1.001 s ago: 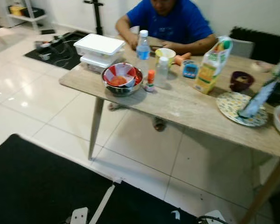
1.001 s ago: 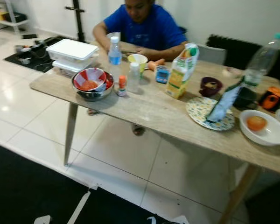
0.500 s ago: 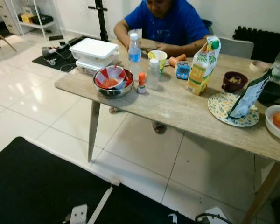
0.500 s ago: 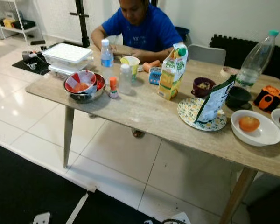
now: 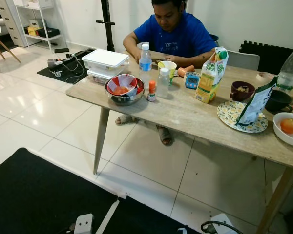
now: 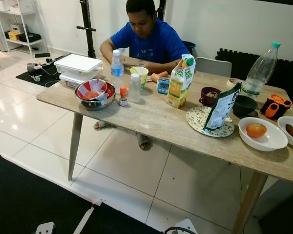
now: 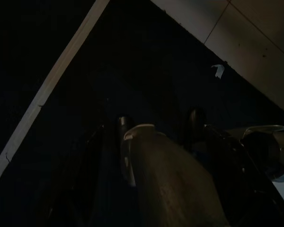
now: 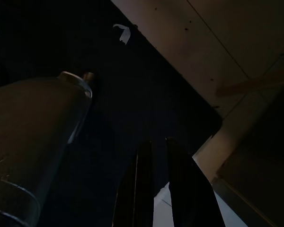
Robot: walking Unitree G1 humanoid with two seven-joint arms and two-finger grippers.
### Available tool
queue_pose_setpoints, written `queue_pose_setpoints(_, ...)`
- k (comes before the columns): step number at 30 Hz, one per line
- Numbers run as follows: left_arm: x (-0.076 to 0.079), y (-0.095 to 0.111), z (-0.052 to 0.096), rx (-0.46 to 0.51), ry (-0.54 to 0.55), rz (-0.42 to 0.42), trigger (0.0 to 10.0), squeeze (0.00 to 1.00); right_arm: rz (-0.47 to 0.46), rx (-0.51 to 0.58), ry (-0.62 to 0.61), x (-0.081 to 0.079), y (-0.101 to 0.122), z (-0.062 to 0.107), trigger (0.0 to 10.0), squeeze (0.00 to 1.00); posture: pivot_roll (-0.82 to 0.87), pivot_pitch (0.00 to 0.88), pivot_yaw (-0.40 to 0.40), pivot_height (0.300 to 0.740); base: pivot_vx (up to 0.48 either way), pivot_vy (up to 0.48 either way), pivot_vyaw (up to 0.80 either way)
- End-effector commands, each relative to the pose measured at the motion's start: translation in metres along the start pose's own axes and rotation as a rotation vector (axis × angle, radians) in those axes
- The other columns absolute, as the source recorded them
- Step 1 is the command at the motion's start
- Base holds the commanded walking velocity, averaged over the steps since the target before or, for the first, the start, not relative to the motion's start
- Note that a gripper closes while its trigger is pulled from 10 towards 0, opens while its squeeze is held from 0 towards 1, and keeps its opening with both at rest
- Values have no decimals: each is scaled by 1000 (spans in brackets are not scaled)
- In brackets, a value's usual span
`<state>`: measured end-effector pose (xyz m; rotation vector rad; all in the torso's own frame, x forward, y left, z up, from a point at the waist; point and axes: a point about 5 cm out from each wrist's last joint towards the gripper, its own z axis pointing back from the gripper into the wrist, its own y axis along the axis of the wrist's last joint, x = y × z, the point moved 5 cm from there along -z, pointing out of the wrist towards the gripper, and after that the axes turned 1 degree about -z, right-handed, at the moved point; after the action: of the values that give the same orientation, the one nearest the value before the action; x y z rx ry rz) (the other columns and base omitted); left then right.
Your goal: Restocking fridge
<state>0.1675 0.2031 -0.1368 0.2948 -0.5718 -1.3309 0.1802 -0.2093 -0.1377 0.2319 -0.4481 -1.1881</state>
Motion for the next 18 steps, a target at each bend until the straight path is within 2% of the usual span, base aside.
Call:
queue_pose_setpoints(1,9,-5,-2,-17,-24,-10,10000,0,-12,-17,-1,0,-5,0,10000,0,-28,0,-23,740,251,0,0)
queue_pose_setpoints(18,7,-10,0,-31,-30,-23,10000,0,15,-28,17,-9,-8,0,10000,0,-13,3,-19,740,247,0,0)
